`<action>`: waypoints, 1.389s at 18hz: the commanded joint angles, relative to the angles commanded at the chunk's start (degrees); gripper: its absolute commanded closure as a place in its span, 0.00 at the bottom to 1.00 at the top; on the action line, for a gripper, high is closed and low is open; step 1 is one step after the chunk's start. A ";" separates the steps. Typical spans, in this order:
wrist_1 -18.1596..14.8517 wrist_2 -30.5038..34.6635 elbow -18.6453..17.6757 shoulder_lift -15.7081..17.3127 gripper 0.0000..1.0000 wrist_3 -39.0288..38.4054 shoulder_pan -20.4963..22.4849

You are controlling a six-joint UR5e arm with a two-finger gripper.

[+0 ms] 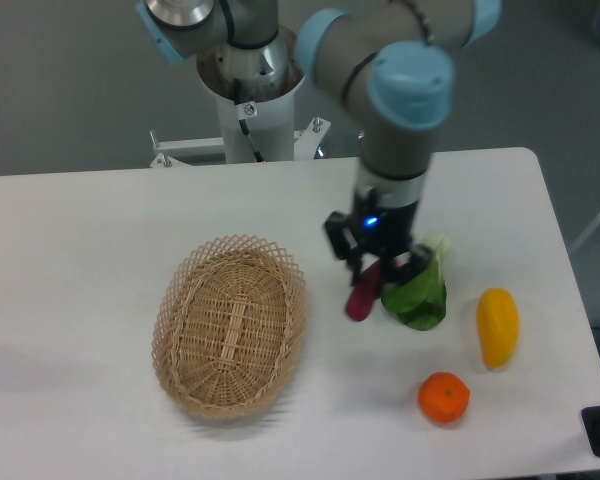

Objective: Place the sweet potato in the basket
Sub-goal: 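Carry the held purple sweet potato with the gripper toward the wicker basket, then lower the sweet potato into the basket, then open the gripper to release the sweet potato in the basket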

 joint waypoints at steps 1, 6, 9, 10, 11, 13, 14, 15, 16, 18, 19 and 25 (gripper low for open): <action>0.97 0.70 -0.79 -0.17 0.72 -1.32 -1.06; 4.05 7.72 -3.44 -3.33 0.72 -4.50 -8.44; 6.77 12.73 -3.88 -7.02 0.72 -6.42 -12.31; 7.39 13.27 -3.88 -7.99 0.72 -6.95 -13.36; 7.57 13.45 -3.97 -8.52 0.72 -7.05 -14.24; 7.57 13.54 -4.66 -9.05 0.72 -6.87 -14.60; 7.57 13.45 -5.28 -9.05 0.72 -6.70 -14.69; 7.48 13.45 -5.98 -9.14 0.72 -6.35 -14.78; 7.48 13.45 -6.60 -9.31 0.72 -6.08 -15.04; 7.48 13.36 -6.87 -9.23 0.72 -4.42 -15.22; 7.40 13.36 -7.04 -9.23 0.72 -3.19 -15.30; 7.57 13.36 -8.89 -8.70 0.72 -2.12 -16.36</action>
